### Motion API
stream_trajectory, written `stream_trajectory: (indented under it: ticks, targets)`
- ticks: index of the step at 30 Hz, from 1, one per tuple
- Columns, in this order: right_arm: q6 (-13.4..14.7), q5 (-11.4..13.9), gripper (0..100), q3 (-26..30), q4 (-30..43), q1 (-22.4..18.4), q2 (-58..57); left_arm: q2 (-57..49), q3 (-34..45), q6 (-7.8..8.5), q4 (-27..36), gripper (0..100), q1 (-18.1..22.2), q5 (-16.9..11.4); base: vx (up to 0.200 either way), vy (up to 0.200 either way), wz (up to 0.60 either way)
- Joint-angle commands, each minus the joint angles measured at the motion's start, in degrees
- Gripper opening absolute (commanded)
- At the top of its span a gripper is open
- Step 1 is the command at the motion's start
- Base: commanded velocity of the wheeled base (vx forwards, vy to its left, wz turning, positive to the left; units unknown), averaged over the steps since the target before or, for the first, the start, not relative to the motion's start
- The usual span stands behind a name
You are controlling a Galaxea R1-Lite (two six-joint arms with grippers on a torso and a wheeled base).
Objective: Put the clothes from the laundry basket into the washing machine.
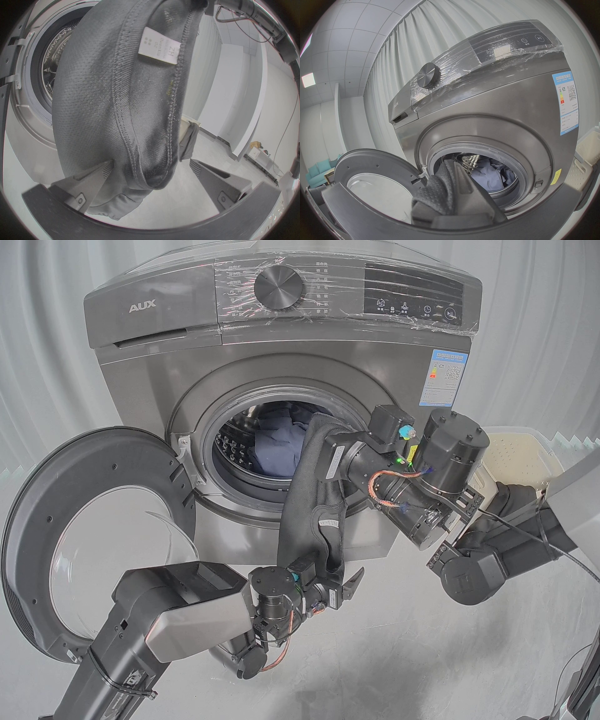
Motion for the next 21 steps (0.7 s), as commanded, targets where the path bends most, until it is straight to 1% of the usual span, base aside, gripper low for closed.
stream_trajectory:
  ticks: [1,2,6,10,12,13,14,16,17,19,20,21]
  targets:
    - [0.08,-0.01,0,0.06,-0.02,0.04,-0.18,1.47,-1.72,0.53,-0.06,100,1.05,0.52,0.000,0.000,0.00]
    - [0.08,-0.01,0,0.24,-0.02,-0.05,-0.27,2.00,-2.78,0.71,-0.06,0,1.58,0.88,0.000,0.000,0.00]
    - [0.17,-0.01,0,0.68,-0.02,-0.14,-0.27,2.00,-4.27,0.71,-0.06,0,2.11,2.28,0.000,0.000,0.00]
    - [0.17,-0.01,0,1.20,-0.19,-0.84,-0.35,1.12,-3.74,0.62,-0.15,0,2.37,2.37,0.000,0.000,0.00]
    - [0.17,-0.01,0,1.38,-0.63,-1.90,-0.27,-1.69,-1.02,0.62,-0.23,0,2.37,2.28,0.000,0.000,0.00]
    - [0.17,-0.01,0,1.38,-0.63,-1.90,-0.27,-1.69,-1.02,0.62,-0.23,0,2.37,2.28,0.000,0.000,0.00]
    - [0.17,-0.01,0,1.91,-0.63,-3.13,-0.27,-3.98,2.85,0.89,-0.23,0,2.28,2.02,0.000,0.000,0.00]
    - [0.34,-0.10,0,2.61,-0.63,-4.62,-0.27,-7.32,7.51,1.06,-0.23,0,2.02,1.58,0.000,0.000,0.00]
    - [0.43,-0.19,0,2.79,-0.63,-4.97,-0.27,-8.20,8.56,1.06,-0.23,0,1.93,1.49,0.000,0.000,0.00]
    - [0.78,-0.19,0,4.37,-0.72,-6.64,-0.53,-13.91,15.59,1.15,-0.32,0,2.28,0.08,0.000,0.000,0.00]
    - [0.78,-0.19,0,4.37,-0.72,-6.64,-0.53,-13.91,15.59,1.15,-0.32,0,2.28,0.08,0.000,0.000,0.00]
    - [0.78,-0.10,0,5.86,-0.72,-7.43,-1.76,-17.95,20.16,1.41,-0.23,0,2.81,-2.55,0.000,0.000,0.00]
